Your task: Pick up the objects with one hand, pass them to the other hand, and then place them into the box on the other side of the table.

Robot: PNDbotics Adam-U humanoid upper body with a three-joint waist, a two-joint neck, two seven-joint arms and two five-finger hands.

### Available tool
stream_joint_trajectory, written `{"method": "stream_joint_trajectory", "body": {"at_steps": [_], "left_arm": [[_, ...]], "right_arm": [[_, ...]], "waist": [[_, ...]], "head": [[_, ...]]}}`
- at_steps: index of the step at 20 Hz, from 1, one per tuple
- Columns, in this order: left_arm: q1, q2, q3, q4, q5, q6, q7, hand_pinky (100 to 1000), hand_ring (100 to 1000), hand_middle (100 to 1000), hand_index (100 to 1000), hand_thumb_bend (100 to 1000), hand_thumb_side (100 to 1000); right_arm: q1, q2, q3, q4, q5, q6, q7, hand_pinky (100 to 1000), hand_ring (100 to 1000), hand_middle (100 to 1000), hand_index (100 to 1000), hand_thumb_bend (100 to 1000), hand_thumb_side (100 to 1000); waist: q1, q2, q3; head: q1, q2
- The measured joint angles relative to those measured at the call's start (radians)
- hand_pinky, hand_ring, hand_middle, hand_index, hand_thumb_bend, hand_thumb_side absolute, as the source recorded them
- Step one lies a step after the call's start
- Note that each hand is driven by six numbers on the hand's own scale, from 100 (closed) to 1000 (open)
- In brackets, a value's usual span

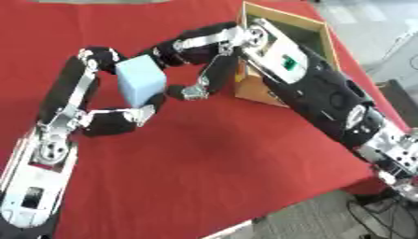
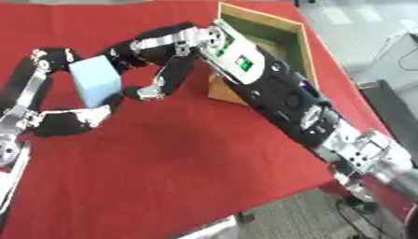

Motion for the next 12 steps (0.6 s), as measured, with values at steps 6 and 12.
{"method": "stream_joint_trajectory", "body": {"at_steps": [6,12], "left_arm": [[-0.001,0.000,0.000,0.004,-0.003,-0.002,0.001,650,581,448,473,100,292],[-0.001,-0.001,0.000,0.009,-0.007,-0.003,0.001,648,581,448,473,100,289]], "right_arm": [[0.000,-0.005,0.004,-0.003,0.000,0.005,0.000,1000,1000,1000,1000,100,523],[0.002,-0.006,0.008,-0.003,0.000,0.012,0.000,1000,1000,1000,1000,100,575]], "waist": [[0.000,0.000,0.000],[0.000,0.000,0.000]], "head": [[-0.003,0.000],[-0.007,0.000]]}}
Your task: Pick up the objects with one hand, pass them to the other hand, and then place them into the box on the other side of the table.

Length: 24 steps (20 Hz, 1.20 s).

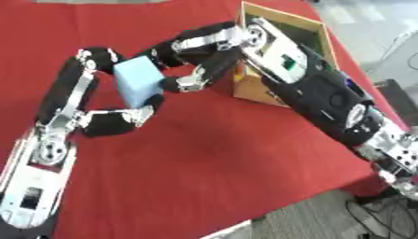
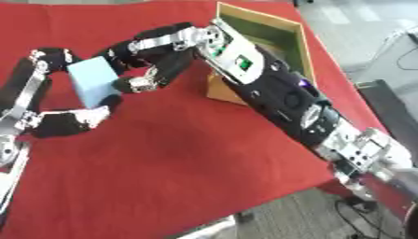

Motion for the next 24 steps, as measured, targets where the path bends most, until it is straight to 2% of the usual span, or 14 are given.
{"method": "stream_joint_trajectory", "body": {"at_steps": [12,16,24], "left_arm": [[-0.008,0.003,-0.006,-0.023,-0.001,-0.022,-0.021,649,583,451,475,100,268],[-0.010,0.003,-0.006,-0.037,0.001,-0.020,-0.028,649,583,451,475,100,267],[-0.016,0.003,-0.009,-0.043,0.008,-0.017,-0.039,649,583,451,476,100,267]], "right_arm": [[0.000,-0.001,-0.002,-0.006,0.000,-0.018,-0.003,1000,1000,1000,1000,100,564],[0.000,-0.004,-0.005,-0.006,-0.044,-0.017,-0.003,1000,1000,1000,1000,100,566],[0.000,-0.008,-0.006,-0.006,-0.070,-0.012,0.000,1000,1000,1000,1000,100,567]], "waist": [[0.000,0.002,0.001],[0.000,0.002,0.001],[0.002,0.002,0.000]], "head": [[-0.003,0.000],[-0.003,0.000],[-0.008,0.000]]}}
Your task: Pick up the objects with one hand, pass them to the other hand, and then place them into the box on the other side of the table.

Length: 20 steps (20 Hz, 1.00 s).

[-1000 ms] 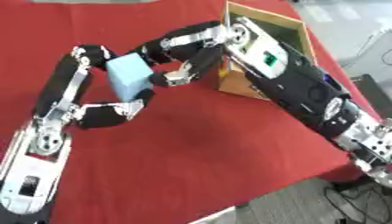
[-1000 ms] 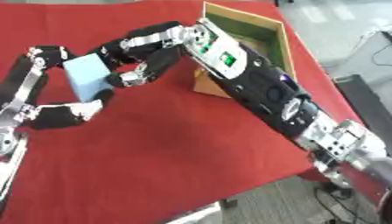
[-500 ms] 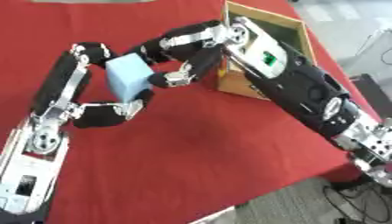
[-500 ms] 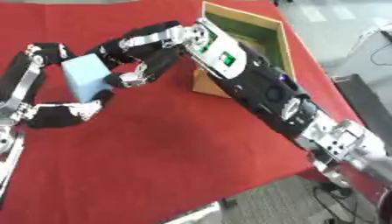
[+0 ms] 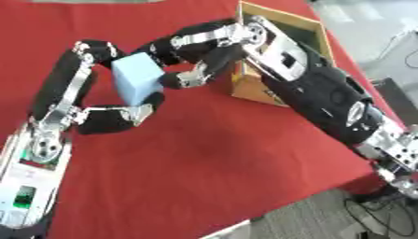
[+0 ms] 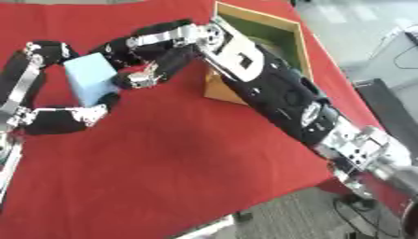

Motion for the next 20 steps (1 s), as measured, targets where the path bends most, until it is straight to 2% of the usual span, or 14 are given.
{"method": "stream_joint_trajectory", "body": {"at_steps": [7,16,18,20], "left_arm": [[-0.007,0.000,0.000,0.001,0.001,0.000,0.000,648,582,451,476,100,274],[-0.011,-0.001,-0.001,0.006,0.010,0.005,0.004,648,582,450,475,100,280],[-0.011,-0.001,-0.002,0.006,0.011,0.005,0.005,648,582,450,475,100,282],[-0.011,-0.001,-0.004,0.006,0.014,0.006,0.006,648,582,450,476,100,283]], "right_arm": [[0.000,-0.001,-0.001,0.000,-0.013,0.006,0.001,1000,1000,989,1000,100,583],[0.000,-0.001,-0.005,0.000,-0.006,0.006,0.002,1000,1000,858,1000,100,588],[0.000,0.000,-0.006,0.000,-0.003,0.006,0.002,1000,1000,805,965,100,597],[0.000,0.000,-0.008,-0.001,-0.003,0.006,0.002,1000,1000,789,951,100,597]], "waist": [[0.001,0.000,-0.001],[0.000,0.000,-0.002],[0.000,0.000,-0.002],[-0.001,0.000,-0.002]], "head": [[-0.007,0.007],[-0.008,0.007],[-0.008,0.007],[-0.008,0.007]]}}
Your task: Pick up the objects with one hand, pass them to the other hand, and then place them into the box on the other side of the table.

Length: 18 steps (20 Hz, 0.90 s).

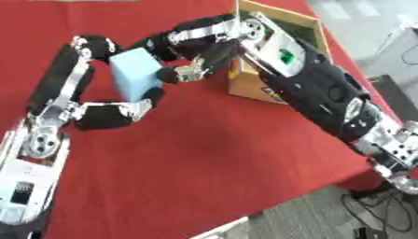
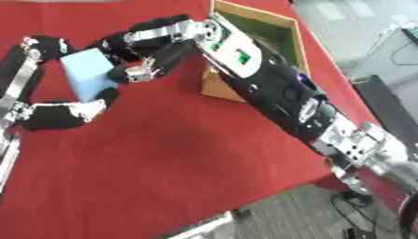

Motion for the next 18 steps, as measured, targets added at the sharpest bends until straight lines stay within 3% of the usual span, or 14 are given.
{"method": "stream_joint_trajectory", "body": {"at_steps": [3,10,18], "left_arm": [[-0.001,0.000,0.000,0.000,0.003,0.001,0.001,648,582,451,480,100,292],[-0.001,-0.003,0.000,0.001,0.004,0.014,0.018,650,581,454,498,100,301],[0.000,-0.013,0.001,0.000,0.011,0.032,0.056,652,584,463,523,100,294]], "right_arm": [[0.000,0.001,-0.003,0.000,0.000,0.002,0.001,1000,1000,700,873,100,596],[0.000,0.002,-0.005,0.000,0.000,0.014,0.000,1000,1000,616,780,100,581],[0.001,0.010,-0.017,-0.003,-0.012,0.028,-0.002,965,977,486,614,100,540]], "waist": [[0.000,0.000,0.000],[-0.001,0.000,-0.002],[-0.001,0.000,-0.005]], "head": [[0.000,0.000],[0.000,0.000],[-0.003,0.001]]}}
